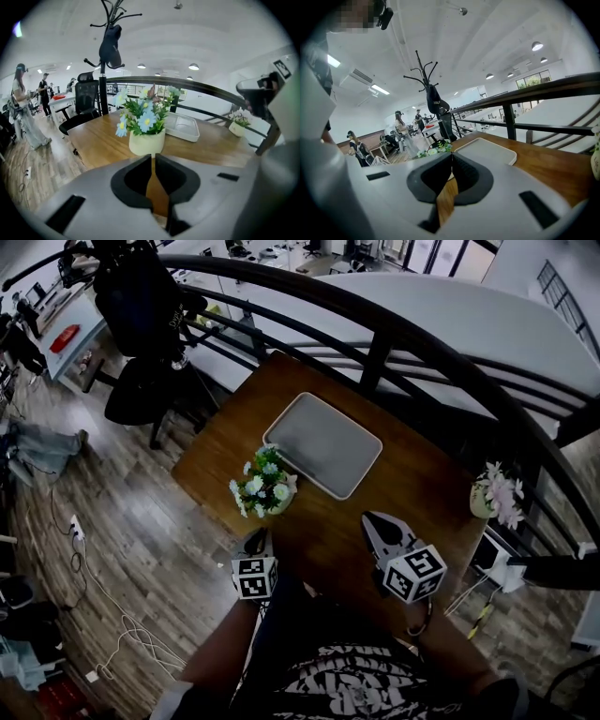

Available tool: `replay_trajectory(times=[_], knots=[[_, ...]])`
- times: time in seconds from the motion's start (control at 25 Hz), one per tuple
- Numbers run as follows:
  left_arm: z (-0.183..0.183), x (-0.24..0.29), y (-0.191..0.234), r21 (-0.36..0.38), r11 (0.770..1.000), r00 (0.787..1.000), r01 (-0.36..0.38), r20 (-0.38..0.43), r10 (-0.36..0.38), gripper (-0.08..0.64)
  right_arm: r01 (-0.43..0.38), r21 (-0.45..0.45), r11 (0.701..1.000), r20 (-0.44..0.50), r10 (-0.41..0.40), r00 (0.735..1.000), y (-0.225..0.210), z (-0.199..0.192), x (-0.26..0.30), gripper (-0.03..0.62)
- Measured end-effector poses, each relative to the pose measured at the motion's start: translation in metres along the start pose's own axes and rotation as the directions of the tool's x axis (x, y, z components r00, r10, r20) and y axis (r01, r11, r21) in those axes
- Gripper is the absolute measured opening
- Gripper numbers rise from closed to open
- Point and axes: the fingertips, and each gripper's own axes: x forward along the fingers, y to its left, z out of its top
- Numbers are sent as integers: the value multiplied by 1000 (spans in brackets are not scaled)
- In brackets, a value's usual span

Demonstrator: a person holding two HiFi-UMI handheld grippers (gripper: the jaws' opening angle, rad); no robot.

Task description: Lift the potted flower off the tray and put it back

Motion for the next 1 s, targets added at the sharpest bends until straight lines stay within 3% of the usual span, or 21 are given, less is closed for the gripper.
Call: replay_trajectory(times=[0.16,0.28,0.56,0.88,1.0], knots=[[18,-22,6,-90,996,1000,0,6,0,9,-30,-19,999,-3,30,1000,18,0,7,-2],[33,-34,6,-119,993,1000,14,18,-12,8,-56,-13,998,-6,56,998,28,-2,14,-2],[33,-58,-11,-57,998,999,40,26,-39,8,-102,-2,995,-20,102,995,44,-18,14,-2],[30,-24,-7,-20,997,997,77,-25,-78,8,-89,-20,996,-76,87,993,49,-18,51,-2],[26,-10,-8,25,996,995,91,-41,-90,8,-64,-22,998,-92,62,994,42,-19,60,-2]])
